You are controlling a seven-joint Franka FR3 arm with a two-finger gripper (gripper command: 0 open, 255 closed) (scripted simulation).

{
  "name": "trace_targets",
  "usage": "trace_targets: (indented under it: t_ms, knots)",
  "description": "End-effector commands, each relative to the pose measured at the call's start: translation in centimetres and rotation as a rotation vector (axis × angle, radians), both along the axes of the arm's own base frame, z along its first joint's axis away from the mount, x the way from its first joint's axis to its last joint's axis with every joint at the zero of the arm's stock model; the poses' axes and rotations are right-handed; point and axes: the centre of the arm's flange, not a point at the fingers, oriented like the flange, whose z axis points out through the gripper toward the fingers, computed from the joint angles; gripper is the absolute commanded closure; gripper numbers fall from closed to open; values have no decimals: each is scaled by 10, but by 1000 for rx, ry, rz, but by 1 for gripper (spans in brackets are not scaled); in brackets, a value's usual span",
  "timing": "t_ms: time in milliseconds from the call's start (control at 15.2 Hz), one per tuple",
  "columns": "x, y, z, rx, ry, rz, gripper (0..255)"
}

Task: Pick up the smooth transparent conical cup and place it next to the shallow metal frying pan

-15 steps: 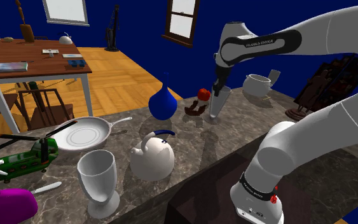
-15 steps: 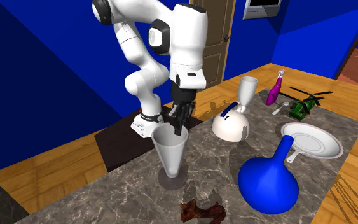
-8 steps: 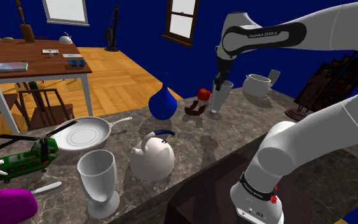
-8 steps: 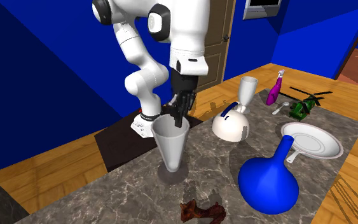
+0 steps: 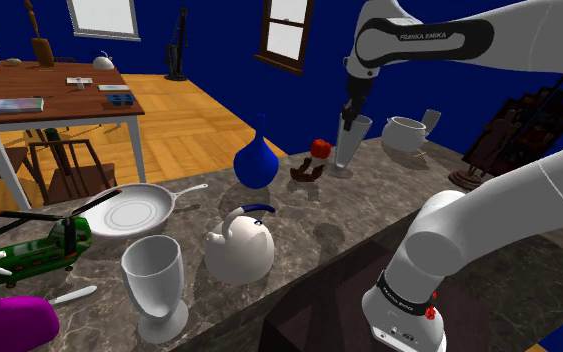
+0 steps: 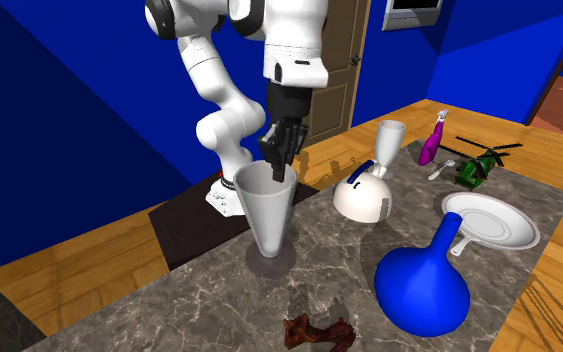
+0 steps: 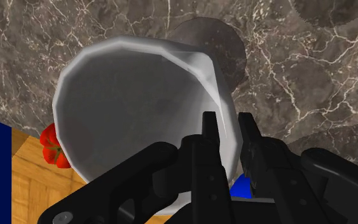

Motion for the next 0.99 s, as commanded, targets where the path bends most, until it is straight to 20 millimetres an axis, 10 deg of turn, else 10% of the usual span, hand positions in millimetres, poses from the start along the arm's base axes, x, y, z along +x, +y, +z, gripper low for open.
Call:
trace_targets:
  t_ms: [0, 924]
  knots:
    - [2, 1, 11, 0, 0, 0, 255]
    - [2, 1, 85, 0, 0, 0, 255]
